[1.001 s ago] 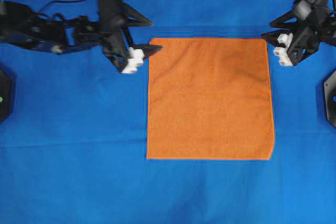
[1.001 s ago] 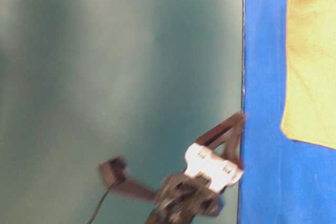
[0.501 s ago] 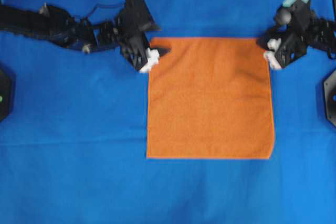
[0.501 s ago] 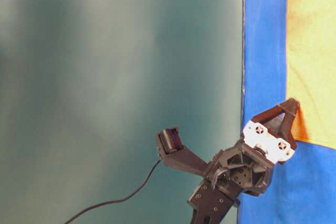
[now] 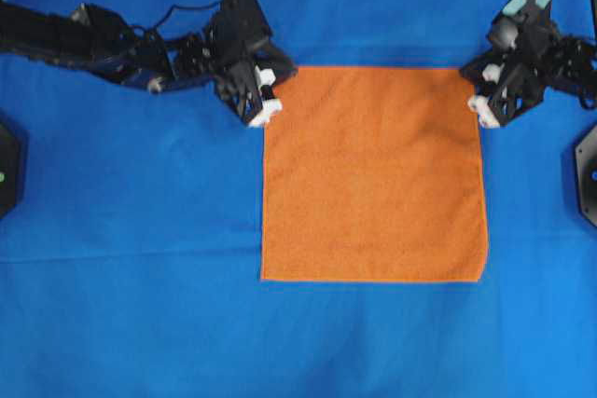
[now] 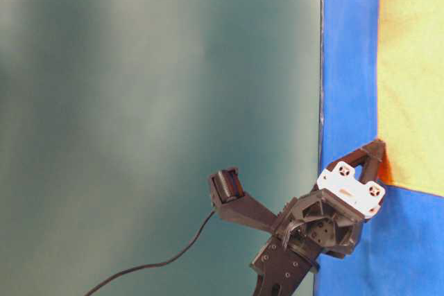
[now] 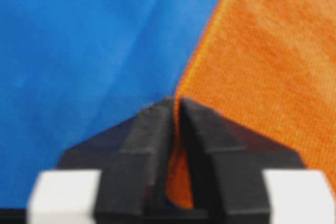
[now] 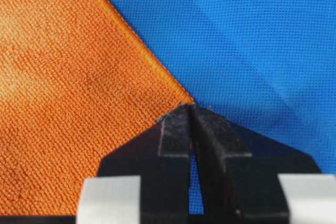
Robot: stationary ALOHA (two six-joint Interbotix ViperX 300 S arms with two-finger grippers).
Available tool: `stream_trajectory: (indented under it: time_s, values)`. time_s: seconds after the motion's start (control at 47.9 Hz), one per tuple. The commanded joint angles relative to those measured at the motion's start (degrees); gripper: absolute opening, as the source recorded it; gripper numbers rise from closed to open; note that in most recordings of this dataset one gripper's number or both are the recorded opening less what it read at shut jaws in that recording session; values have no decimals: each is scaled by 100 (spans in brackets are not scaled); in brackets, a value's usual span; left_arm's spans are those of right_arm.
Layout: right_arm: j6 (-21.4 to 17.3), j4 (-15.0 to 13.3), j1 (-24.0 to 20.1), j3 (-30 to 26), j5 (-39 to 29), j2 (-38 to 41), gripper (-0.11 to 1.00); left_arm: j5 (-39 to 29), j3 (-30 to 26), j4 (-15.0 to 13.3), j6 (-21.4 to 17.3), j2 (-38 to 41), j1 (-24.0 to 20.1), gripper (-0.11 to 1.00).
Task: Fold the orange towel.
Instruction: 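Pinch the top-left and top-right towel corners with both grippers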
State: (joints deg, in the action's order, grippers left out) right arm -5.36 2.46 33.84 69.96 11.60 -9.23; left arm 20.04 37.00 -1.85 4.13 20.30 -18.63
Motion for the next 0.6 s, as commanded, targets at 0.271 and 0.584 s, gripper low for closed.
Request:
stream_trajectory:
  time_s: [0.271,0.584]
  values:
    - [9,18,-18,-62,-53,-422,2,-255,-26,18,-202,-439,26,2]
    - [-9,18,-18,-97,-896,-1327,2,-519,-26,18,-694,-1072,9,2]
